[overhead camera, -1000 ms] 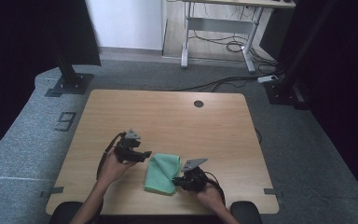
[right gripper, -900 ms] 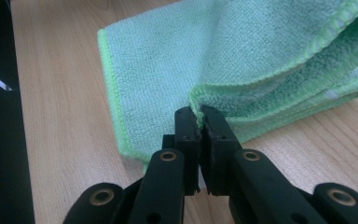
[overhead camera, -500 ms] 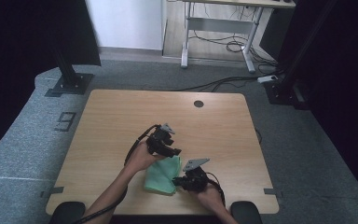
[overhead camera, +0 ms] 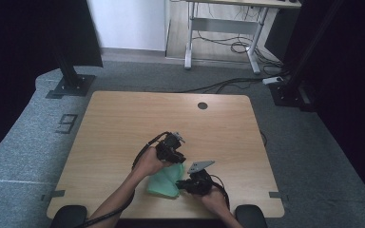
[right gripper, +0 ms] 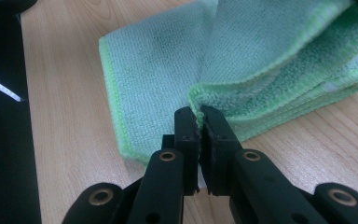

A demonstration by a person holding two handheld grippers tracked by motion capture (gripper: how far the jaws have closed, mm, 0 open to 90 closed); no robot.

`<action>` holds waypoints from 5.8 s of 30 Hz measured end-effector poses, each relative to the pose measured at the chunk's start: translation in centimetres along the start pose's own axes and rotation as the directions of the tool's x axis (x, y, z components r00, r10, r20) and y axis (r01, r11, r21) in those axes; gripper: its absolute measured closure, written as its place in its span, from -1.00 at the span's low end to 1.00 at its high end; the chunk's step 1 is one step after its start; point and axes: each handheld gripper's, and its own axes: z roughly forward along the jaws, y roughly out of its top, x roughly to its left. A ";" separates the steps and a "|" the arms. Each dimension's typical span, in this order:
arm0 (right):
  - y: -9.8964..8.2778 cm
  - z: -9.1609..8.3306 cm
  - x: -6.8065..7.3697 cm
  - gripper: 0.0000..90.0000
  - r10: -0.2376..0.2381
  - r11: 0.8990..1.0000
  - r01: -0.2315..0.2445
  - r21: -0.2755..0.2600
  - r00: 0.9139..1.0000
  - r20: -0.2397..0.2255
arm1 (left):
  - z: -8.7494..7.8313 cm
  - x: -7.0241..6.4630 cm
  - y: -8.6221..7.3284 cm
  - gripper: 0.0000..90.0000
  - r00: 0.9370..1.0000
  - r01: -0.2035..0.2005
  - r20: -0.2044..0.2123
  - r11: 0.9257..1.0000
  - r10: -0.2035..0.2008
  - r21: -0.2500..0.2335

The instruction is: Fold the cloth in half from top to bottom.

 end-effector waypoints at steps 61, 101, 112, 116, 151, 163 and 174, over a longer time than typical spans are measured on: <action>3.0 -0.3 -1.2 -0.42 0.015 0.999 -0.010 -0.033 0.989 0.149 | -8.2 -0.5 -13.2 -0.06 0.988 0.127 -0.041 0.945 -0.146 -0.302; 4.1 2.1 -5.3 -0.45 -0.034 0.997 0.016 0.071 0.966 0.255 | -1.9 4.5 -12.4 -0.33 0.954 0.141 -0.229 0.964 -0.193 -0.224; 4.7 -0.3 -4.4 -0.18 -0.012 1.000 0.012 0.003 0.975 0.222 | -3.1 2.8 -14.0 -0.32 0.959 0.111 -0.235 0.971 -0.161 -0.212; 5.7 -0.4 -3.4 0.02 -0.037 0.999 0.041 -0.018 0.982 0.184 | -2.6 2.9 -14.3 -0.31 0.957 0.118 -0.237 0.973 -0.164 -0.199; 7.4 3.9 1.2 0.78 -0.261 0.964 0.251 0.085 0.956 0.135 | -2.1 1.6 -14.7 -0.28 0.951 0.114 -0.260 0.971 -0.168 -0.208; 5.9 5.3 0.6 0.51 -0.182 0.980 0.176 0.091 0.981 0.064 | -4.9 2.3 -14.4 -0.25 0.953 0.145 -0.230 0.961 -0.200 -0.237; 5.6 4.6 0.6 0.14 -0.151 0.987 0.149 0.064 0.988 0.025 | -3.4 2.7 -10.5 -0.33 0.958 0.092 -0.248 0.973 -0.145 -0.214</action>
